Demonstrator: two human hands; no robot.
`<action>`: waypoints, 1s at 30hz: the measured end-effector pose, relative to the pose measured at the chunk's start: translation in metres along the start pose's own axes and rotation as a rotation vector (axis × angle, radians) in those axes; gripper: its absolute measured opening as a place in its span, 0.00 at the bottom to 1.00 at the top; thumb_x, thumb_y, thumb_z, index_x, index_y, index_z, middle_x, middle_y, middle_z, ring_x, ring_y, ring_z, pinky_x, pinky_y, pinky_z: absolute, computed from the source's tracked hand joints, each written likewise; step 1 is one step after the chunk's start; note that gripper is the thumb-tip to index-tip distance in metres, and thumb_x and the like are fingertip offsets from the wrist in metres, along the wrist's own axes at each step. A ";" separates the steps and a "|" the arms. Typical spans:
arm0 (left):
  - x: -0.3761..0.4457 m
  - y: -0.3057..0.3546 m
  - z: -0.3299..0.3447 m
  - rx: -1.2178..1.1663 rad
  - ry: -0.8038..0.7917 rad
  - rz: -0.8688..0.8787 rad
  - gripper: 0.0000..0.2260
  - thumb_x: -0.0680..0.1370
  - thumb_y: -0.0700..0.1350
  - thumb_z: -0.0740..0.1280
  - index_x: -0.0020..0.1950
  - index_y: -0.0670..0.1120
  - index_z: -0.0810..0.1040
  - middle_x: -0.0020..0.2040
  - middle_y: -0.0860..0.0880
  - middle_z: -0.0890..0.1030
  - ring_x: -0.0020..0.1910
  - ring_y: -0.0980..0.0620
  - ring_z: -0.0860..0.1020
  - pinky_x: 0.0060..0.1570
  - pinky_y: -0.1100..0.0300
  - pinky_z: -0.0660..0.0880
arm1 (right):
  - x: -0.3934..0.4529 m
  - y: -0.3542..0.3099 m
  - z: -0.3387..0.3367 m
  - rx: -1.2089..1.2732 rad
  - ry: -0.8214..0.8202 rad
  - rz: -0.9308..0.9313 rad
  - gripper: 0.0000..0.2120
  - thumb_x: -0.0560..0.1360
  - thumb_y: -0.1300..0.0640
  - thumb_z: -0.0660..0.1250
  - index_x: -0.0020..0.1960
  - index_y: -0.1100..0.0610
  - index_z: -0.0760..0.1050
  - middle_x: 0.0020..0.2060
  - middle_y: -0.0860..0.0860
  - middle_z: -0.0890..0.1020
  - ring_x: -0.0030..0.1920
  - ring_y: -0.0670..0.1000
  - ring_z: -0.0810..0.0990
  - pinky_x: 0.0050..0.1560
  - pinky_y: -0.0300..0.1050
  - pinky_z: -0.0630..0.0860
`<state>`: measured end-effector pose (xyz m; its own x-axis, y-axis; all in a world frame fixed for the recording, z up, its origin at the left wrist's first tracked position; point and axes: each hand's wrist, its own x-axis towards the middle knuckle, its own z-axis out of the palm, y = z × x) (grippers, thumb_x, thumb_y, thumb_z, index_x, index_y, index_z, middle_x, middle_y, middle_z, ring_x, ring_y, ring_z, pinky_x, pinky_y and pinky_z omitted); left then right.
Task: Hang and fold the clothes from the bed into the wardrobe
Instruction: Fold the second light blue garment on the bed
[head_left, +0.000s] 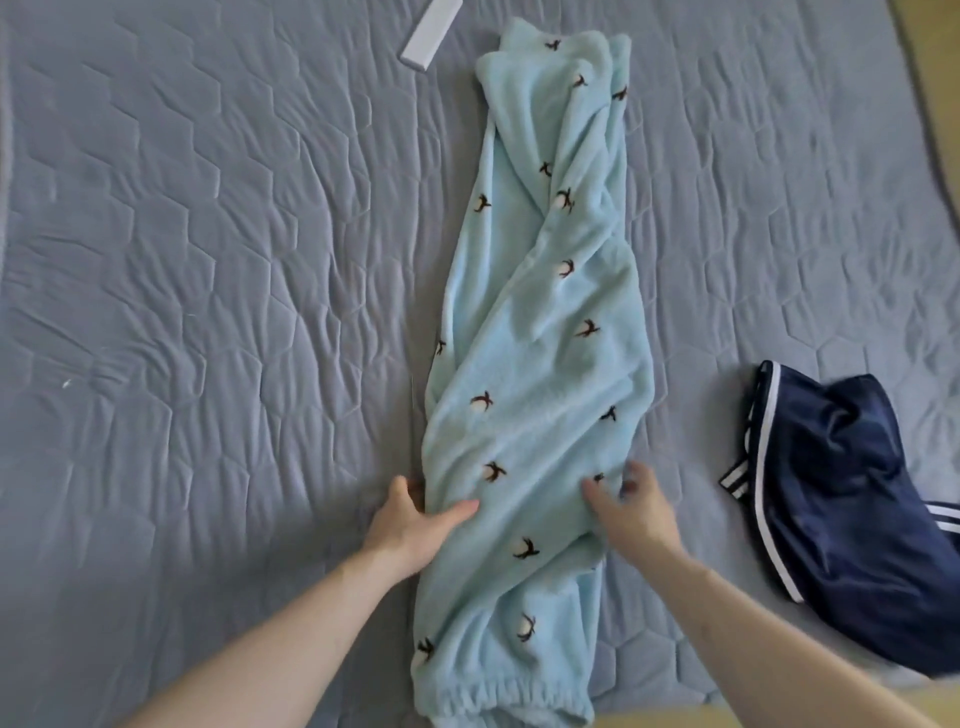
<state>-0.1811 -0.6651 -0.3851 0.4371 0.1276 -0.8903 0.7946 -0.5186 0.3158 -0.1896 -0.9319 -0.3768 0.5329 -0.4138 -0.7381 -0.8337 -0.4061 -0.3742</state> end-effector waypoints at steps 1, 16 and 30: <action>-0.004 -0.008 0.005 0.007 -0.053 -0.019 0.35 0.71 0.65 0.75 0.70 0.48 0.69 0.65 0.53 0.76 0.64 0.46 0.78 0.59 0.56 0.74 | -0.012 0.014 0.009 0.048 -0.070 0.050 0.34 0.73 0.40 0.75 0.73 0.52 0.66 0.59 0.48 0.79 0.53 0.51 0.79 0.53 0.48 0.78; -0.061 -0.110 0.031 -0.051 -0.305 -0.079 0.15 0.75 0.53 0.77 0.59 0.54 0.80 0.53 0.56 0.85 0.52 0.57 0.83 0.51 0.62 0.78 | -0.107 0.100 0.048 0.146 -0.393 0.228 0.16 0.71 0.48 0.79 0.54 0.51 0.80 0.45 0.48 0.88 0.44 0.48 0.87 0.40 0.42 0.83; -0.109 -0.148 0.039 -0.099 -0.233 -0.196 0.12 0.79 0.58 0.70 0.57 0.53 0.78 0.56 0.51 0.83 0.53 0.52 0.82 0.54 0.58 0.78 | -0.165 0.116 0.053 0.178 -0.382 0.353 0.09 0.74 0.61 0.72 0.54 0.54 0.79 0.45 0.53 0.87 0.45 0.52 0.87 0.38 0.44 0.83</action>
<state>-0.3632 -0.6355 -0.3478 0.1728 0.0137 -0.9849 0.8962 -0.4170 0.1515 -0.3821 -0.8675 -0.3280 0.1539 -0.1610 -0.9749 -0.9816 -0.1381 -0.1322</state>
